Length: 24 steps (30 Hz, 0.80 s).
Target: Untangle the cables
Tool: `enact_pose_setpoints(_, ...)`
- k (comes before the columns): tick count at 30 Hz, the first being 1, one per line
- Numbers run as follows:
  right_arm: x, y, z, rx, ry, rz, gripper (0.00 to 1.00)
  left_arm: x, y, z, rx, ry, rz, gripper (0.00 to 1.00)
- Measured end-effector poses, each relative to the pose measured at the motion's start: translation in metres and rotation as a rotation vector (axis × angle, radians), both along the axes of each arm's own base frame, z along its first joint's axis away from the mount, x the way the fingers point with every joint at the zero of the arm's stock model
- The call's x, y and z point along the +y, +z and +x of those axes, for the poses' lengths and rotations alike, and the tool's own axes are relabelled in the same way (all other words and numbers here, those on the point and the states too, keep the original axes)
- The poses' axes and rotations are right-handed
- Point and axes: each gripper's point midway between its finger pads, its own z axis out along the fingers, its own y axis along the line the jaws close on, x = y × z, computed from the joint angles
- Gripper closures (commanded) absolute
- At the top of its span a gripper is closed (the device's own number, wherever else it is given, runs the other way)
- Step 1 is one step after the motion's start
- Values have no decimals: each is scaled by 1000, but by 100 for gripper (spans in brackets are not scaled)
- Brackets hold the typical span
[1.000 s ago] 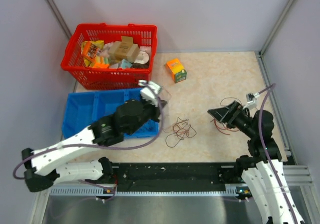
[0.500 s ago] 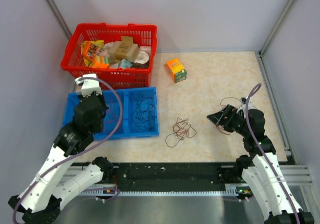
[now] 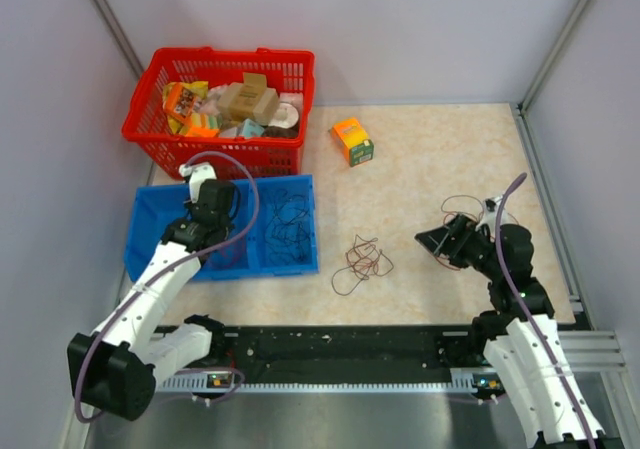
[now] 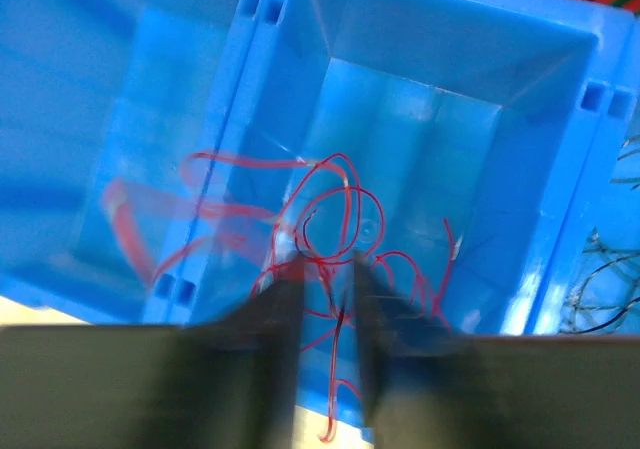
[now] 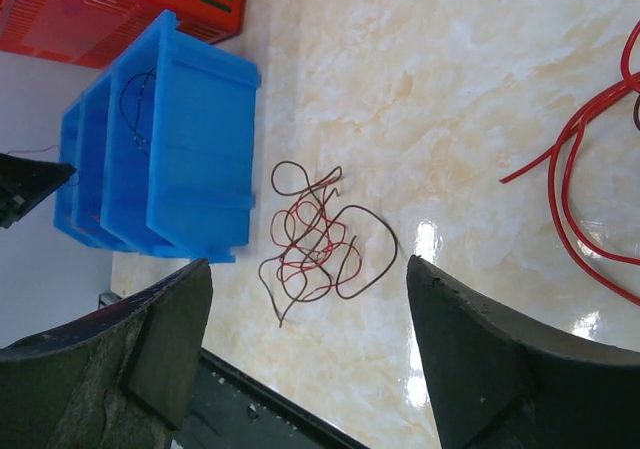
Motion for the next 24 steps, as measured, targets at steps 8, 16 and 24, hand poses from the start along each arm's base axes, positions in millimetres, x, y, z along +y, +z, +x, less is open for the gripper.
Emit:
enact_pose_setpoints(8, 1, -15, 0, 68, 14, -13, 25, -4, 16, -13, -85, 72, -150, 5)
enact_pose_setpoints(16, 26, -52, -11, 235, 115, -18, 36, -56, 78, -12, -242, -169, -392, 28)
enact_pose_setpoints(24, 58, -90, -14, 357, 133, 41, 55, -220, 81, -47, -150, -786, -554, 21)
